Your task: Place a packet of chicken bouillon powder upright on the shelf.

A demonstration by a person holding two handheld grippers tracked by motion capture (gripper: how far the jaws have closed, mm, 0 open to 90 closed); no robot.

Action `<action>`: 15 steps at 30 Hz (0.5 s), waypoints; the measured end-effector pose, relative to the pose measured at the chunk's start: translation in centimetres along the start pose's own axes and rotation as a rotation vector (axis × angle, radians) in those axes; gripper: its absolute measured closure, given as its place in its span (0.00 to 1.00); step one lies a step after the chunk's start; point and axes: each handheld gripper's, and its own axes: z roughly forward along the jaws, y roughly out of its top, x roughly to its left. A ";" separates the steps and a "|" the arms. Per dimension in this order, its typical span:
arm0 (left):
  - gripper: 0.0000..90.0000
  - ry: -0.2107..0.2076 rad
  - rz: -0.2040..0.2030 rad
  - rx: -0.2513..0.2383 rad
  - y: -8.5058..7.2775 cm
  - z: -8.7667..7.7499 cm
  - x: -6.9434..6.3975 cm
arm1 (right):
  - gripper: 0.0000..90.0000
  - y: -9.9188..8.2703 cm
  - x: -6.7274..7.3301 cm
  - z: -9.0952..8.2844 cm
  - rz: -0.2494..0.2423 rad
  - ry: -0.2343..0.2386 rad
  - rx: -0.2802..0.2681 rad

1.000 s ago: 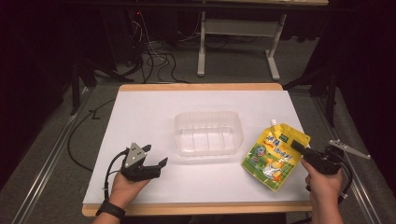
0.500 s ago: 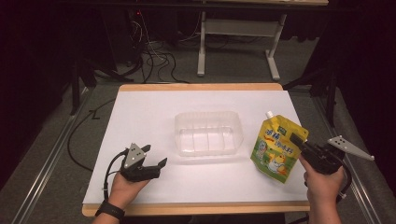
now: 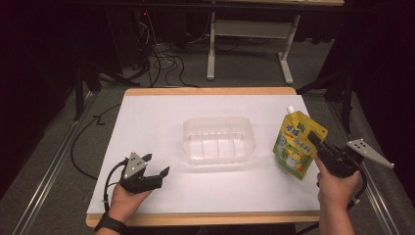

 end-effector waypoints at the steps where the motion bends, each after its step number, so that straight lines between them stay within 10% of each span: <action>1: 0.24 0.002 0.001 -0.007 0.0 -0.1 0.0 | 1.00 -0.1 0.0 0.1 -0.001 -0.005 0.006; 15: 0.24 -0.036 0.035 -0.020 1.1 1.6 -1.0 | 0.99 -1.6 0.1 -1.8 -0.050 -0.010 0.063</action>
